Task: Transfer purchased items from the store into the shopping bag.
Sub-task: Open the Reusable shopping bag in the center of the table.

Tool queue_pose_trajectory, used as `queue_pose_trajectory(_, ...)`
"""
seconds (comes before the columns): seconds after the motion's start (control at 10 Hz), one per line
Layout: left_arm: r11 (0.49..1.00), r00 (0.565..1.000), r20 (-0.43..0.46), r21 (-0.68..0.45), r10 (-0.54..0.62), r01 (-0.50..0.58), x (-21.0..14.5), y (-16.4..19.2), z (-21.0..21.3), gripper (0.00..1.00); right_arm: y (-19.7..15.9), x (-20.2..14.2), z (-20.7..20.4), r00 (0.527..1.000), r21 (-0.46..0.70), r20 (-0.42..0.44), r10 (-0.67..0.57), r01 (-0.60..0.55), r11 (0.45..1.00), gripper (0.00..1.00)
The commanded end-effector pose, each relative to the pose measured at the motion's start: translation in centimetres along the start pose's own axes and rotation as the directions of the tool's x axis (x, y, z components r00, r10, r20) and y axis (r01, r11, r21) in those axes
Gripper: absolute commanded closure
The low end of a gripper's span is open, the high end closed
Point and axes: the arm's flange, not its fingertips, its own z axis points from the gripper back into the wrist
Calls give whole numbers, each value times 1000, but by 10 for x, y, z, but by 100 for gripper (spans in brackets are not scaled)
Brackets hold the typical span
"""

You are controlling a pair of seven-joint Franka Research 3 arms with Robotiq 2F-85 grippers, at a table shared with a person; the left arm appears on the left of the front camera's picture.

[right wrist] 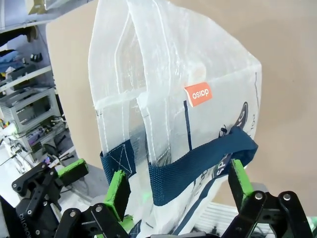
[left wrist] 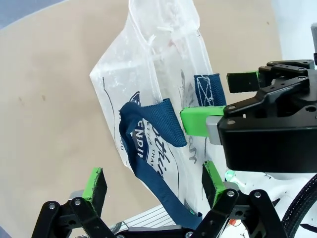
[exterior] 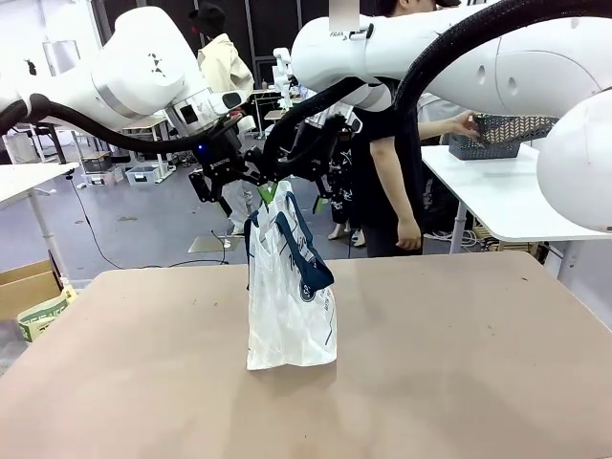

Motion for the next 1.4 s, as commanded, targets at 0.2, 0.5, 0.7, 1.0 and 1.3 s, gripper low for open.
queue_pose_trajectory(0.2, 999, 999, -14, -17, 29, -30, -10, 7, -6, 0, -13, -6, -7, 998, 29, -55, -16, 18, 999, 0)
queue_pose_trajectory(0.5, 999, 999, -25, -30, 20, -21, -11, 5, -9, 53, -17, -10, -11, 996, 52, -74, 47, -43, 998, 54)
queue_pose_trajectory(0.7, 999, 1000, -27, -32, 16, -17, -12, 4, -10, 92, -17, -13, -11, 995, 52, -81, 57, -53, 997, 94)
queue_pose_trajectory(1.0, 999, 1000, -30, -31, 7, -8, -13, 2, -11, 100, -17, -17, -12, 993, 29, -93, 74, -72, 997, 100)
queue_pose_trajectory(1.3, 999, 1000, -23, -41, 1, -2, -18, 6, -13, 100, -18, -26, -13, 990, -9, -103, 92, -94, 996, 100)
